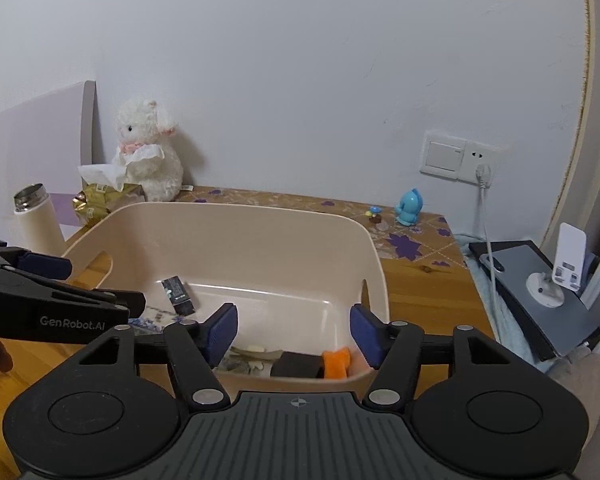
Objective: Organize objects
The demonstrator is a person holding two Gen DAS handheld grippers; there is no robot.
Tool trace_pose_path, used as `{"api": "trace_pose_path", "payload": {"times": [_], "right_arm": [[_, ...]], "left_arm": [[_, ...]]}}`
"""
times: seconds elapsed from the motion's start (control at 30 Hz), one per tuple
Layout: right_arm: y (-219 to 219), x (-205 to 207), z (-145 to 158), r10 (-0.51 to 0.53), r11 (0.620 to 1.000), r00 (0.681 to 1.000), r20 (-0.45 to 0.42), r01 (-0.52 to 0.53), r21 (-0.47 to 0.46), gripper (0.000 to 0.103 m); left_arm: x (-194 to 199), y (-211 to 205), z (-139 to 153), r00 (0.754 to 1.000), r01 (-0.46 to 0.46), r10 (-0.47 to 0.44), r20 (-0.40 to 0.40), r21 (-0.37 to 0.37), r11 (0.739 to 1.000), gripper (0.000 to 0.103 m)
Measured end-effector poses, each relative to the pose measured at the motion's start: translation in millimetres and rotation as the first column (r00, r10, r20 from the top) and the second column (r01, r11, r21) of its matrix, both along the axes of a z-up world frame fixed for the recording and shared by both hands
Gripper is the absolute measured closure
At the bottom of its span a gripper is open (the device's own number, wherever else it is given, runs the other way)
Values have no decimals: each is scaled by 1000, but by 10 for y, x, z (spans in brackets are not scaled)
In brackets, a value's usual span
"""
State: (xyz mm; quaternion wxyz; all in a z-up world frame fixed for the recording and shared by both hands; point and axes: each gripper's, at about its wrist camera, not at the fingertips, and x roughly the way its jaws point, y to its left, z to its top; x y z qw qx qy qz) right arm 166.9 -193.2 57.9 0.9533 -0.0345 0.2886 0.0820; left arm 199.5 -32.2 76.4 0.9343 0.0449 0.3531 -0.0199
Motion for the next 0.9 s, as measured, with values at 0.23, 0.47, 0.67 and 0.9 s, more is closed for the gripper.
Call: {"api": "trace_pose_path", "payload": {"times": [0.23, 0.47, 0.67, 0.9], "right_arm": [[-62, -300, 130, -24, 999, 1000, 13, 23, 44, 36], [-100, -677, 235, -25, 997, 999, 35, 23, 69, 34], [-127, -988, 226, -29, 996, 999, 26, 27, 89, 32], [-160, -1285, 205, -19, 996, 1000, 13, 18, 92, 31]], "left_arm": [[-430, 45, 141, 999, -26, 26, 23, -1, 1000, 15], [-913, 110, 316, 997, -12, 13, 71, -17, 1000, 15], [-1248, 131, 332, 997, 8, -5, 76, -37, 999, 15], [-1585, 133, 384, 996, 13, -10, 91, -33, 999, 15]]}}
